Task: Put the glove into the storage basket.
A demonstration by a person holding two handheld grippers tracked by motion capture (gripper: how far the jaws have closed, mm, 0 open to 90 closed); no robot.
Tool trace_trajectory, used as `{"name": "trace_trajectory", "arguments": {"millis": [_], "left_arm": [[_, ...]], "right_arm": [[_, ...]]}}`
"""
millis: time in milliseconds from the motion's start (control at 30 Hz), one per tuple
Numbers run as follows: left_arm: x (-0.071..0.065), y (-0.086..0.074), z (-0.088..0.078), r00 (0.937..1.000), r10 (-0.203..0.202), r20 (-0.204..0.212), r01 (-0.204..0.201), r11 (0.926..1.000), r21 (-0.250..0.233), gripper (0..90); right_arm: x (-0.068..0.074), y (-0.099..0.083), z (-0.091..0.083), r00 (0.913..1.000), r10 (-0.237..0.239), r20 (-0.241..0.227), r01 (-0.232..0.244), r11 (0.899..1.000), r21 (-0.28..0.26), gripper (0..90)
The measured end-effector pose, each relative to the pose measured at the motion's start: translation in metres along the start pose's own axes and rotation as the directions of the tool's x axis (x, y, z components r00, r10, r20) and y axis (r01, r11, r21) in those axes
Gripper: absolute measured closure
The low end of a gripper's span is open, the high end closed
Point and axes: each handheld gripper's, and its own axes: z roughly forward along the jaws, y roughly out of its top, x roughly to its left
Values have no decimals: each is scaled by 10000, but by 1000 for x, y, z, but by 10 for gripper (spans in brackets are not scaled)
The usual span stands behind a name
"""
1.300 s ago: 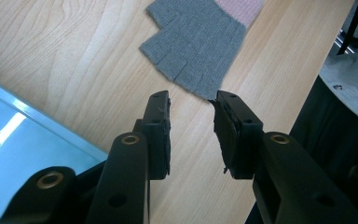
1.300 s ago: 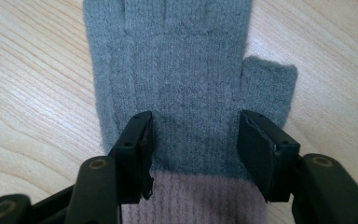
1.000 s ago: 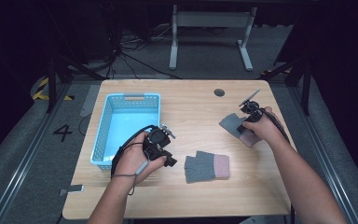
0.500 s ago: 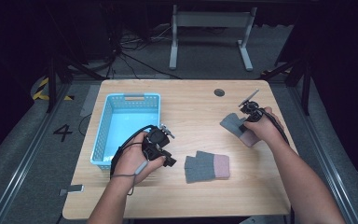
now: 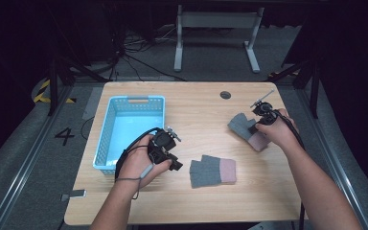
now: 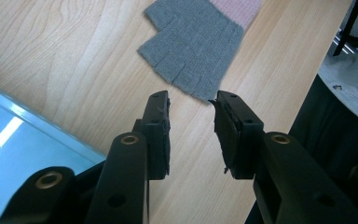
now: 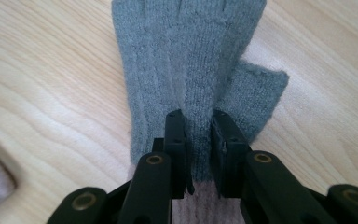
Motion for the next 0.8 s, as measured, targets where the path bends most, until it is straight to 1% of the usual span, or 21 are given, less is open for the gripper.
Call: {"name": "trace_trajectory", "arguments": {"millis": [233,267,400,433,467,533,567,600,700,733,767,800], "left_arm": [[0,1,1,10000,-6,4,6,10000,37,661],[0,1,1,10000,2,16,-2,10000,51,661],[0,1,1,10000,-1,31,1,10000,44,659],[0,1,1,10000,10,13,-10,10000,66,659],[0,1,2,10000,12,32,-12,10000,47,660],[-1,1,2,10000,15,30,-15,10000,49,659],[0,1,1,10000,15,27,-15,10000,58,659],[0,1,1,10000,15,27,-15,10000,58,660],[-1,1,1,10000,10,43,-10,10000,44,660],[0,1,1,10000,12,54,-12,10000,40,660],[0,1,1,10000,12,54,-12,10000,40,660],[0,1,1,10000,12,51,-12,10000,44,660]], "right_arm": [[8,-2,-18,9990,-436,-51,435,9988,-210,779],[12,-3,-25,9985,-551,-75,548,9981,-264,779],[18,-4,-35,9967,-792,-179,786,9963,-351,778],[18,-4,-35,9967,-792,-179,786,9963,-351,778],[22,-4,-41,9953,-947,-225,936,9946,-444,778],[24,-4,-42,9946,-1012,-226,1000,9939,-475,778],[29,-4,-47,9927,-1178,-246,1164,9918,-530,777],[29,-4,-47,9927,-1178,-246,1164,9918,-530,777],[37,-4,-54,9884,-1480,-325,1461,9876,-567,777],[43,-4,-57,9846,-1703,-400,1678,9840,-598,776],[43,-4,-57,9846,-1703,-400,1678,9840,-598,776],[45,-4,-58,9827,-1796,-459,1766,9823,-627,776]]}}
